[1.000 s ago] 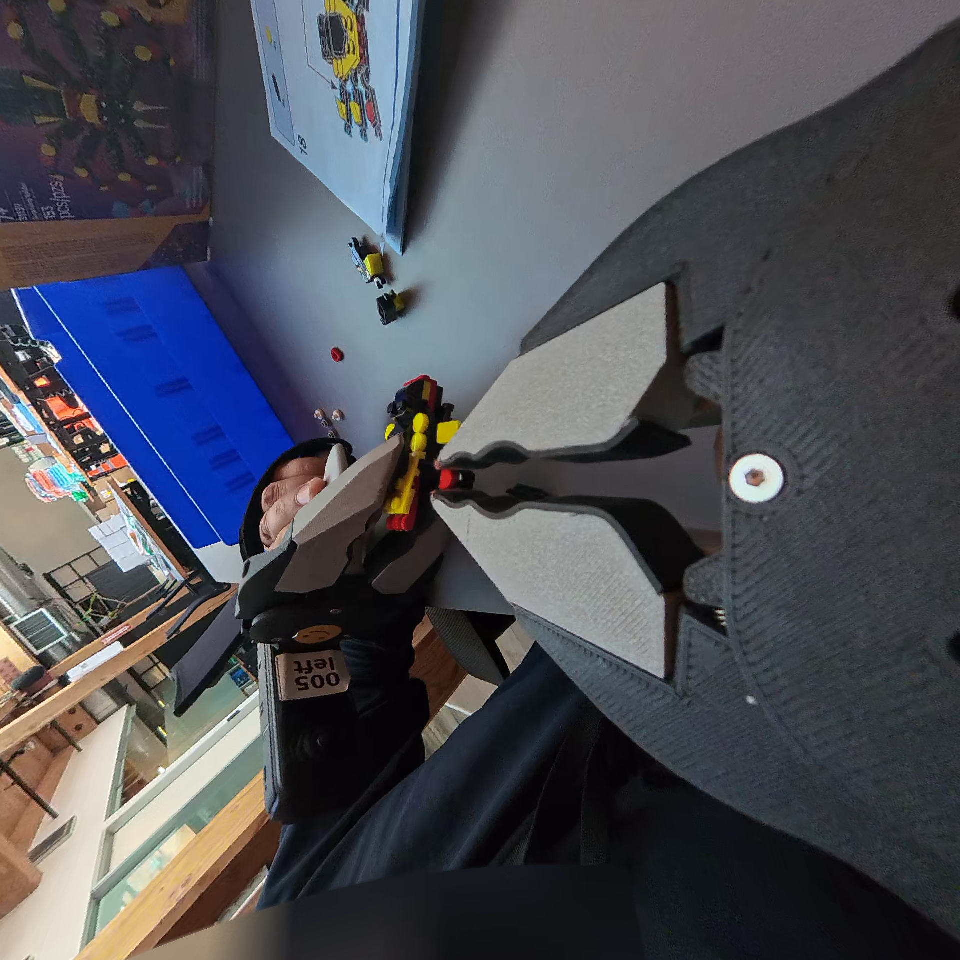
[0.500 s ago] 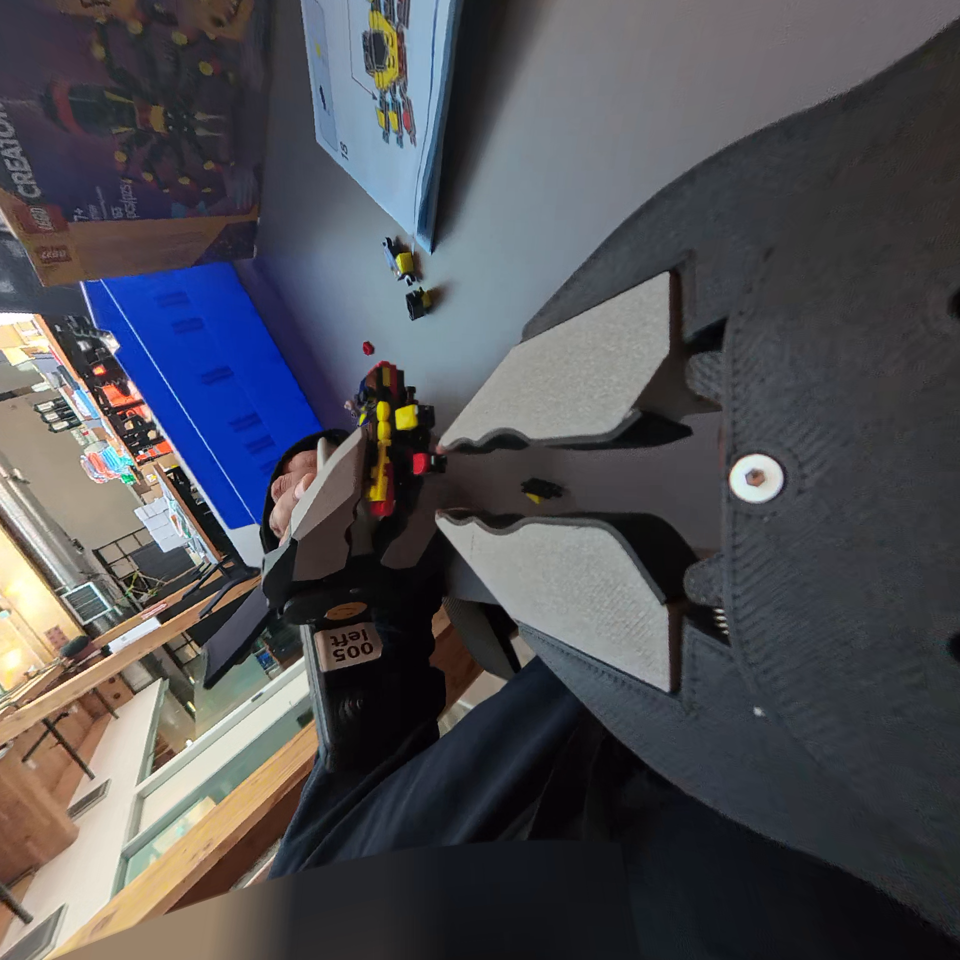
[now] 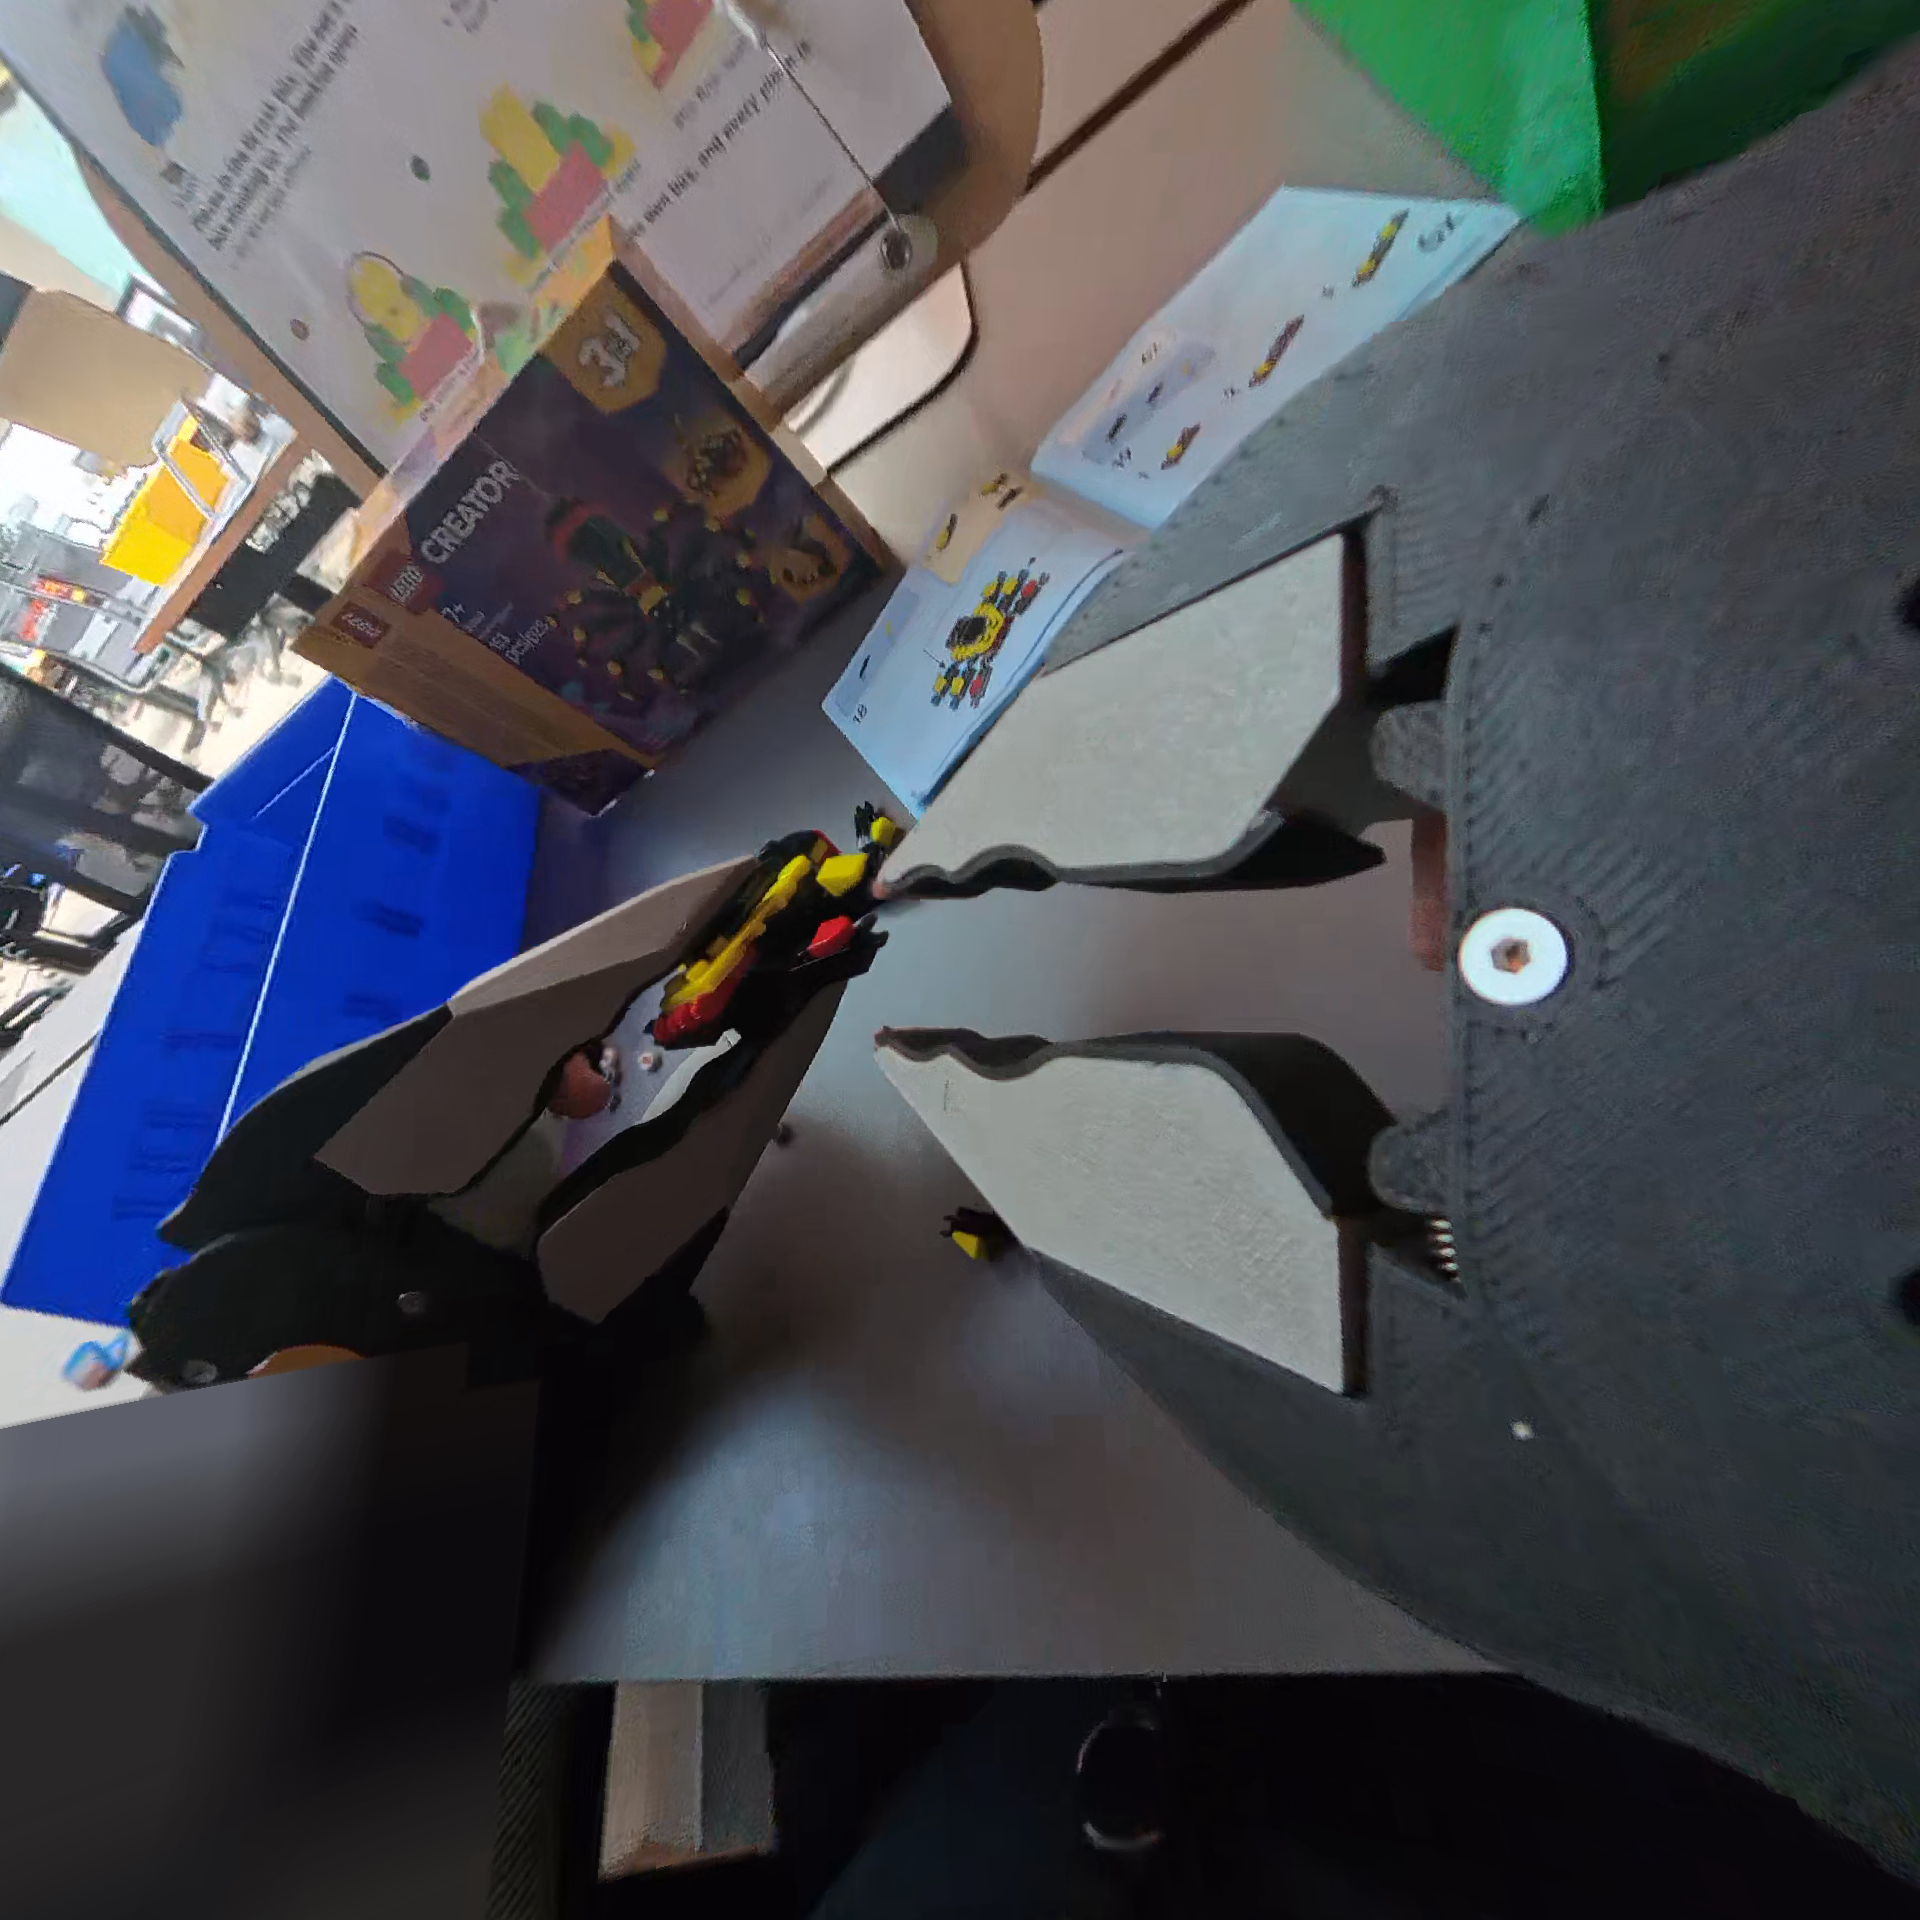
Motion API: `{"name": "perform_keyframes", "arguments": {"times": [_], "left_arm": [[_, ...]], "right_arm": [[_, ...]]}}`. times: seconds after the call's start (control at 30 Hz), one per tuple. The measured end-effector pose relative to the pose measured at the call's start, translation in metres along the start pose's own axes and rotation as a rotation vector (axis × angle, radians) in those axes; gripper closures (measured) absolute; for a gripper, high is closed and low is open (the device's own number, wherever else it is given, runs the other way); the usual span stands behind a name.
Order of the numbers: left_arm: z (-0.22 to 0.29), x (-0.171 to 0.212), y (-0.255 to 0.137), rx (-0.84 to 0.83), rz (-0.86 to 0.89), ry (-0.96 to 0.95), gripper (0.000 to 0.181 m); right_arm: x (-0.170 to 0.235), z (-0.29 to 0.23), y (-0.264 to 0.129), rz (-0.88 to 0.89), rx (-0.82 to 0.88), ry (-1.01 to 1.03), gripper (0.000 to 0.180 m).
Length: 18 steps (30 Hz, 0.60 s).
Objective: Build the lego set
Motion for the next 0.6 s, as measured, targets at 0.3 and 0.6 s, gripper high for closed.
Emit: {"name": "perform_keyframes", "arguments": {"times": [0.3, 0.6], "left_arm": [[0.006, -0.004, 0.000, 0.044, 0.005, -0.016, 0.087], [0.002, -0.003, 0.002, 0.028, -0.045, -0.070, 0.159]], "right_arm": [[0.000, -0.007, 0.013, -0.084, 0.081, -0.120, 0.169], [0.003, -0.012, 0.019, -0.095, 0.168, -0.122, 0.170]]}}
Point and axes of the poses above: each gripper's, where its closed fingertips meet, y out along the fingers, x out of its underside, z = x × y across the jaws, the point moved 9 cm from there along -y, back along the fingers, and after that the axes turned 14 degrees about -x, right-handed, at the moved point
